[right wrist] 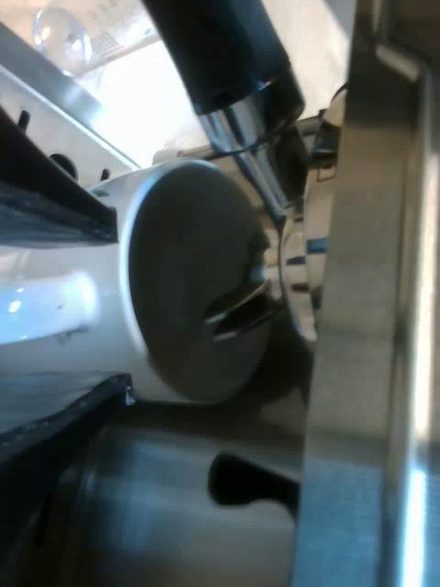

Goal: Place mug into machine

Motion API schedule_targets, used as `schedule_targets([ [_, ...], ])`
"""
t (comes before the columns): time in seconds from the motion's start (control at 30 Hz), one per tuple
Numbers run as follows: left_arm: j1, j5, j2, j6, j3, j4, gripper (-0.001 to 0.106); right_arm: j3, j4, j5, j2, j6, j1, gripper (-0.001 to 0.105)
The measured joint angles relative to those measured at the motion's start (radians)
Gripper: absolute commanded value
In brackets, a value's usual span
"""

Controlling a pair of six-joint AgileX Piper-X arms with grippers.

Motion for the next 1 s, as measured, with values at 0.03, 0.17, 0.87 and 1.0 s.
schedule_targets([
  [0.03, 0.000, 0.000, 0.000, -0.007, -0.002, 0.000, 0.072, 0.005, 0.013, 0.002, -0.017, 0.000, 0.003, 0.035],
  [0.17, 0.000, 0.009, 0.000, -0.016, -0.027, 0.004, 0.072, 0.044, 0.025, 0.007, -0.088, 0.000, 0.022, 0.035],
  [0.87, 0.000, 0.040, -0.125, -0.018, -0.270, 0.166, 0.060, 0.130, 0.042, 0.139, -0.425, -0.092, 0.221, 0.012],
  [1.0, 0.000, 0.040, -0.220, -0.018, -0.275, 0.228, 0.060, 0.130, 0.042, 0.166, -0.452, -0.130, 0.255, 0.000],
])
